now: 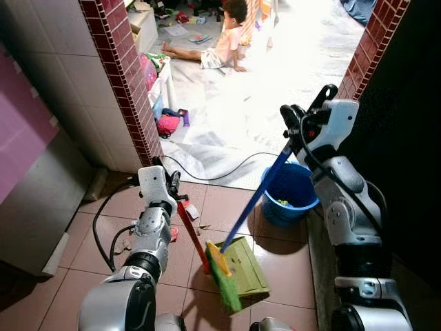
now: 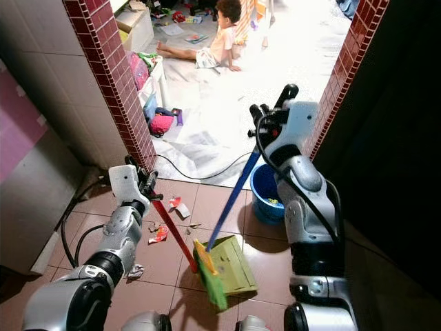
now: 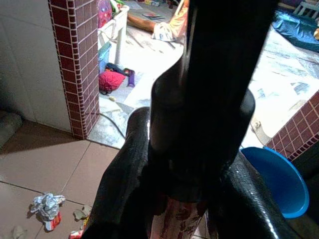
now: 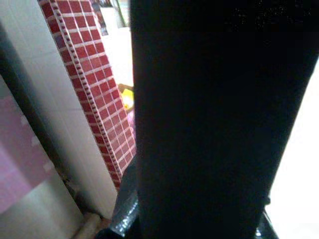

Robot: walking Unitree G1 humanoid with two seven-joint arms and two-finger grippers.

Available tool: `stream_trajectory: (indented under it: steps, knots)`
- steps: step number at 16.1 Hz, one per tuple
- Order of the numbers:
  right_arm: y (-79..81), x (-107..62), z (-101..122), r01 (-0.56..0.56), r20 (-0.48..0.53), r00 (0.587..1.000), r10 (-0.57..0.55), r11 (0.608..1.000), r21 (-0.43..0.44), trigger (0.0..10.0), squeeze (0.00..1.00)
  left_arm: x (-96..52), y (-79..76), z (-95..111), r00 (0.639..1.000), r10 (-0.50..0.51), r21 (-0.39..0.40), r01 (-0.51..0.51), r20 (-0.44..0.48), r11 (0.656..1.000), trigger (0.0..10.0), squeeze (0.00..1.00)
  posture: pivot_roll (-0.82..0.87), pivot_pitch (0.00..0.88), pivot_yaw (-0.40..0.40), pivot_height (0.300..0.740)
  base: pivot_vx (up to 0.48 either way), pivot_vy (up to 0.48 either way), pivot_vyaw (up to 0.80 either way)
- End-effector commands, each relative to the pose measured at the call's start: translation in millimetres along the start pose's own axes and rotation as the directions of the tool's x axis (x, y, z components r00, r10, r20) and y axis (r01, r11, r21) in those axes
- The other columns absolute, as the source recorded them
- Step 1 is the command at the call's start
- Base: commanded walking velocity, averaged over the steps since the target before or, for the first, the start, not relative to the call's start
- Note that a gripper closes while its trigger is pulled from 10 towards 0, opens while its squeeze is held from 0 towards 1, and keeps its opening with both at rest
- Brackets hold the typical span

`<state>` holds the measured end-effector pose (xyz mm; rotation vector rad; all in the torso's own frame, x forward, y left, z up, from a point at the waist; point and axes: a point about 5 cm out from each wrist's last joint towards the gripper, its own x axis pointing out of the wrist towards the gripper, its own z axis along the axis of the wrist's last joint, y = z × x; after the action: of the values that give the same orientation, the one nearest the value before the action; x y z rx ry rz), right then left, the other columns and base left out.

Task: Sweep floor

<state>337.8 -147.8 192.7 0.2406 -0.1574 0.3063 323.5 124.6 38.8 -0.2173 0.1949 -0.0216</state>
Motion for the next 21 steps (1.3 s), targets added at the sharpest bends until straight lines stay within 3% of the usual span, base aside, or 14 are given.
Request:
stream_trajectory:
  steps: [1,3,4,10,14,16,21]
  knots:
    - [7.2,9.2,36,-0.033,0.164,0.986,0.029,0.999,0.02,10.0,0.0,2.1,-6.1,0,1.0,-0.02,-0.031,0.02,-0.021,0.999,10.0,0.0,-0.11,0.0,0.036,0.74,0.0,0.0,0.0]
    - [3.8,12.2,52,-0.009,0.221,0.975,0.016,0.999,-0.033,10.0,0.0,2.3,-6.0,0,1.0,-0.022,-0.035,0.022,-0.018,0.999,10.0,0.0,-0.11,0.0,0.039,0.74,0.0,0.0,0.0]
    - [-0.9,11.2,56,0.023,0.243,0.97,0.006,0.993,-0.117,10.0,0.0,2.4,-6.2,1,1.0,-0.027,-0.025,0.027,-0.011,0.999,10.0,0.0,-0.11,0.0,0.041,0.74,0.0,0.0,0.0]
    - [-24.3,-9.8,4,0.109,0.115,0.991,-0.075,0.937,-0.332,10.0,0.0,4.5,-2.6,11,0.999,-0.038,0.039,0.037,0.037,0.999,10.0,0.0,-0.09,0.0,0.04,0.74,0.0,0.0,0.0]
    - [-30.7,-26.4,-30,0.127,0.036,0.992,-0.122,0.924,-0.36,10.0,0.0,-0.8,5.0,17,0.99,-0.092,0.06,0.086,0.107,0.994,10.0,0.0,-0.07,0.0,0.05,0.74,0.0,0.0,0.0]
    - [-25.8,-34.6,-50,0.122,-0.018,0.99,-0.137,0.93,-0.346,10.0,0.0,-5.4,10.0,26,0.978,-0.099,0.088,0.084,0.181,0.993,10.0,0.0,-0.06,0.0,0.048,0.74,0.0,0.0,0.0]
    - [-8.8,-38.9,-66,0.098,-0.047,0.992,-0.119,0.944,-0.315,10.0,0.0,-8.9,16.5,29,0.979,-0.1,0.058,0.091,0.177,0.994,10.0,0.0,-0.04,0.0,0.034,0.74,0.0,0.0,0.0]
